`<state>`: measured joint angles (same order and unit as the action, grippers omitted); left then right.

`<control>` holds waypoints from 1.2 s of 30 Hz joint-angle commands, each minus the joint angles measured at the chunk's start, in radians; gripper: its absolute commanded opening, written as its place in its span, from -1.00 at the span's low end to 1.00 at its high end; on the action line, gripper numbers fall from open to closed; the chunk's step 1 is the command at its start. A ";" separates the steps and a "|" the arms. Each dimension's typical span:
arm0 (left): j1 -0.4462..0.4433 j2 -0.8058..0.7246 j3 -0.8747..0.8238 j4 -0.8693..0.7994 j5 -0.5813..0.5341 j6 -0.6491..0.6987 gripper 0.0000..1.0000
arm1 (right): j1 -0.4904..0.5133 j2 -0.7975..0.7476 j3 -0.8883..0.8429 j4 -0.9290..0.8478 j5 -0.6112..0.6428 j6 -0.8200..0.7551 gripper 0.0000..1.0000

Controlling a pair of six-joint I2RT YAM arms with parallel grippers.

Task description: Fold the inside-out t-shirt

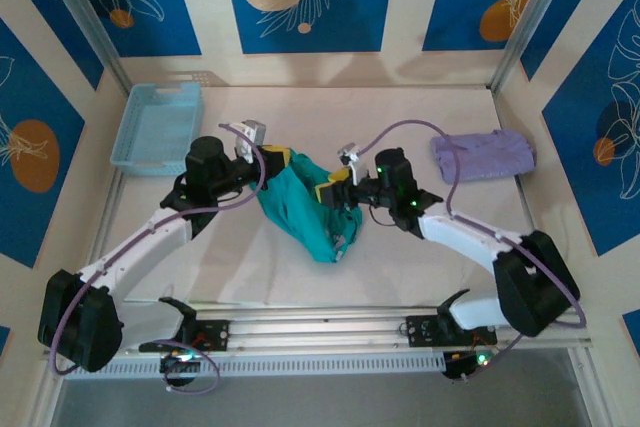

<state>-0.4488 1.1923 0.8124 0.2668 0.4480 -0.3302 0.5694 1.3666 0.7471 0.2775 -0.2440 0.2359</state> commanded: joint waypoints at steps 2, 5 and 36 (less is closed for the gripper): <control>0.002 0.001 -0.010 0.045 0.045 0.015 -1.00 | 0.020 0.125 0.095 0.005 -0.012 0.016 0.20; 0.002 -0.003 -0.013 0.045 0.048 0.016 -1.00 | 0.021 0.209 0.138 0.009 -0.005 0.019 0.10; 0.002 0.025 0.567 -0.285 -0.402 0.221 -1.00 | 0.040 -0.203 0.639 -0.501 0.342 -0.223 -1.00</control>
<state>-0.4629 1.1610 1.3518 0.0879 0.1265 -0.1532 0.6033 1.1492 1.3891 -0.1867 0.0231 0.0097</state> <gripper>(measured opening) 0.040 0.041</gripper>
